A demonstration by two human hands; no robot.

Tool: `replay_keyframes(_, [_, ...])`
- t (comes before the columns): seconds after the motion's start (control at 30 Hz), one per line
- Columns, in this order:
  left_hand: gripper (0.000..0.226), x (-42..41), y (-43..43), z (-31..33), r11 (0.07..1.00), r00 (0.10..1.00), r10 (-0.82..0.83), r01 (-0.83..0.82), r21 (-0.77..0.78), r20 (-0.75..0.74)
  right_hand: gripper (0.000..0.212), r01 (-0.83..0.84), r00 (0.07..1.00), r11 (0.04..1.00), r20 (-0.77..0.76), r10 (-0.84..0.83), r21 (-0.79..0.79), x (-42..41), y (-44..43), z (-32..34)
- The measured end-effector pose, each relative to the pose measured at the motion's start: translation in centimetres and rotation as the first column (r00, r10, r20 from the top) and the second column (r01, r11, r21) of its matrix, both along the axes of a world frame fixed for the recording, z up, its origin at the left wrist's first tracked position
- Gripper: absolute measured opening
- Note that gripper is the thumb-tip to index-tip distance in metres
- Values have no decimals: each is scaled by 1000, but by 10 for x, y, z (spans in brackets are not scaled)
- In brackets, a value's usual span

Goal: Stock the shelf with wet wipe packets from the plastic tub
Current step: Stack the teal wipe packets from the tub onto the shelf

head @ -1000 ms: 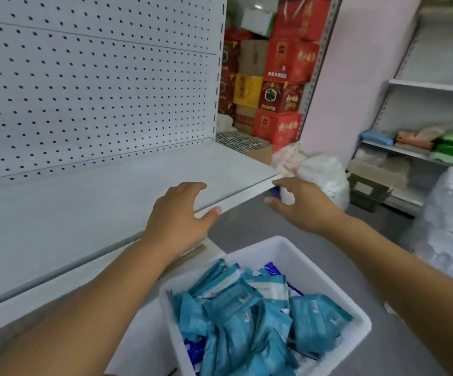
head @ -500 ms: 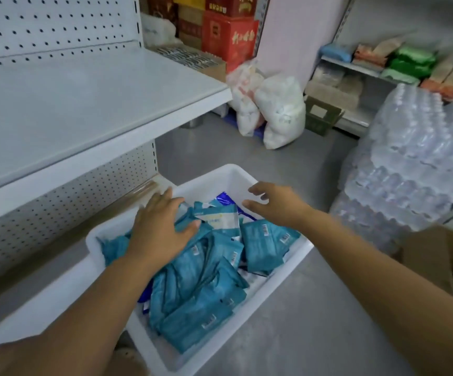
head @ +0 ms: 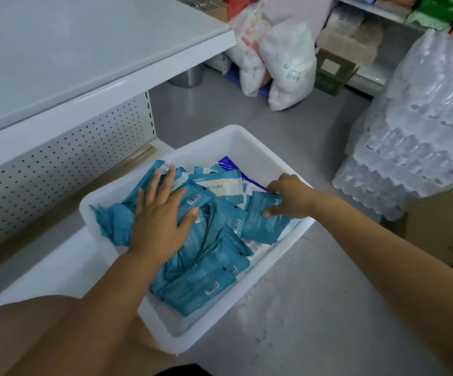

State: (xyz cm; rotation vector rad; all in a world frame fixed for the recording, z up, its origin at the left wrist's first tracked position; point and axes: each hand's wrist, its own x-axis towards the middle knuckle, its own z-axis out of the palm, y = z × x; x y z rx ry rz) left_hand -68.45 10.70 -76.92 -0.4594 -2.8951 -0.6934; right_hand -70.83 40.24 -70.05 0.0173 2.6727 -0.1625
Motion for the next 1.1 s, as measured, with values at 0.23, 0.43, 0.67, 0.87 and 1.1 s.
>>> replay_keyframes(0.23, [52, 3, -2, -7, 1000, 1000, 4, -4, -29, -13, 46, 73, 997, 993, 8, -72, -90, 3, 3, 2])
replay_keyframes(0.43, [53, 2, -1, -5, 999, 1000, 14, -14, -31, 20, 53, 113, 992, 991, 73, -107, -75, 3, -4, 10])
replay_keyframes(0.67, [55, 0, -1, -4, 999, 1000, 21, -20, -40, 20, 51, 132, 990, 982, 58, -126, -136, 6, -6, 5])
replay_keyframes(0.87, [49, 0, 1, -2, 998, 999, 24, -23, -54, 25, 46, 190, 980, 941, -5, -199, -281, 10, 2, 13])
replay_keyframes(1.1, [40, -6, 20, 35, 986, 989, 143, -141, 90, -24, 42, 279, 916, 791, -98, -390, -544, 12, 10, 50])
